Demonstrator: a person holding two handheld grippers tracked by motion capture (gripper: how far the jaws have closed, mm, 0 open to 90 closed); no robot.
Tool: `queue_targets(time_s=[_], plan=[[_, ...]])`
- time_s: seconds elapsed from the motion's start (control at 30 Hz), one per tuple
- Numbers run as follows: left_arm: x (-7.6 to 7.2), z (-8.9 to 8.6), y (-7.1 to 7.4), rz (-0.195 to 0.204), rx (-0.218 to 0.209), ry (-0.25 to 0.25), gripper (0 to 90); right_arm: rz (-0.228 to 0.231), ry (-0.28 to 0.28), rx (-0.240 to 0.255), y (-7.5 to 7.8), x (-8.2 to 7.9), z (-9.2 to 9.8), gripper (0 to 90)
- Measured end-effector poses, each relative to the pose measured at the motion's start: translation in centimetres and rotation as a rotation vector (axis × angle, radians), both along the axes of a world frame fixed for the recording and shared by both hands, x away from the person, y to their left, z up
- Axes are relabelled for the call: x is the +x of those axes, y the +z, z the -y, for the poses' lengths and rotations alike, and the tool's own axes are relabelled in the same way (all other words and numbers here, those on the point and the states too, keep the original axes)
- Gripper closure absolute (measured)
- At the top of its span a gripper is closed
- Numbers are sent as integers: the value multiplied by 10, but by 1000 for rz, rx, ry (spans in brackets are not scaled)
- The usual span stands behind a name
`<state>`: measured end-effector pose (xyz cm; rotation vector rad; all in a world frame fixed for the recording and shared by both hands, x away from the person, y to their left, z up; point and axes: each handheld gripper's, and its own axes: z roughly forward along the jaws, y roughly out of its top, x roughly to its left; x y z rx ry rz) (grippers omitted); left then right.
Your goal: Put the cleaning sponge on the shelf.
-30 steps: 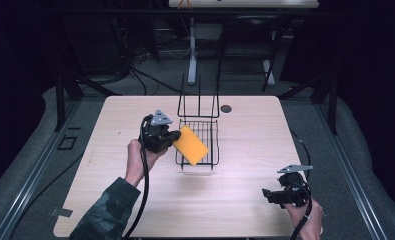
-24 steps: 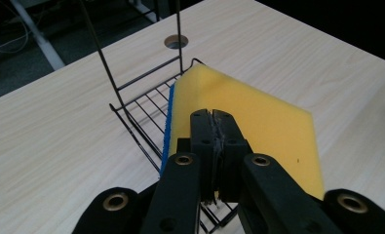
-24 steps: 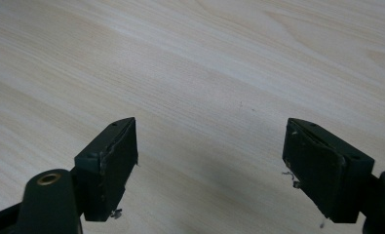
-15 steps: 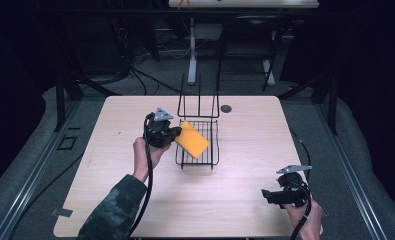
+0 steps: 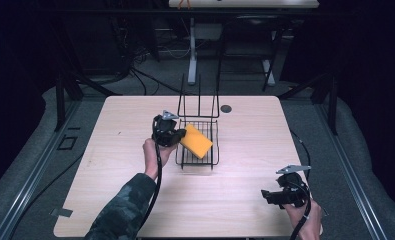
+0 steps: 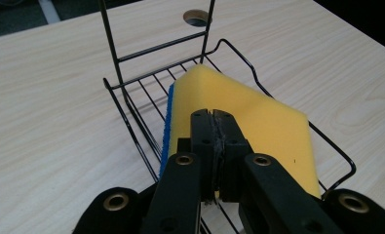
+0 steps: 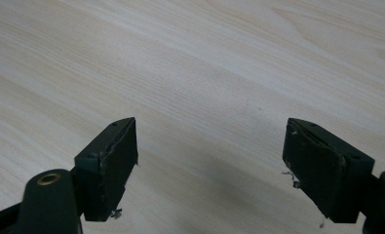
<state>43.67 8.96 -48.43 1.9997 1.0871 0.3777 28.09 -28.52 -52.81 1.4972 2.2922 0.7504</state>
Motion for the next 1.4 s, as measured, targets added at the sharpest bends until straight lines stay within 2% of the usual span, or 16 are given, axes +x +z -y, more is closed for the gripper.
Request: queue_targets(time_s=[0.2, 0.27, 0.33, 0.43, 0.53, 0.93, 1.17, 1.27, 1.4], plan=[[5, 1, -10, -50, -43, 30, 888, 3, -1, 2, 0, 0, 0, 201], [7, 0, -12, -72, -79, 42, 888, 3, 0, 3, 0, 0, 0, 201], [8, 0, -15, -88, -91, 44, 887, 3, 0, 4, 0, 0, 0, 201], [8, 2, -18, -103, -76, 30, 885, 0, 0, 2, 0, 0, 0, 201], [7, 6, -20, -104, -41, 9, 879, -1, -3, 4, 0, 0, 0, 201], [3, 6, -26, -117, 60, -15, 840, -2, -1, 7, 0, 0, 0, 201], [-1, 4, -27, -137, 70, -38, 804, 3, 1, 6, 0, 0, 0, 200], [-3, 4, -26, -140, 63, -45, 745, 5, 3, 5, 0, 0, 0, 200], [-5, 2, -22, -118, 62, -35, 566, 2, -2, 9, 1, -1, -1, 200]])
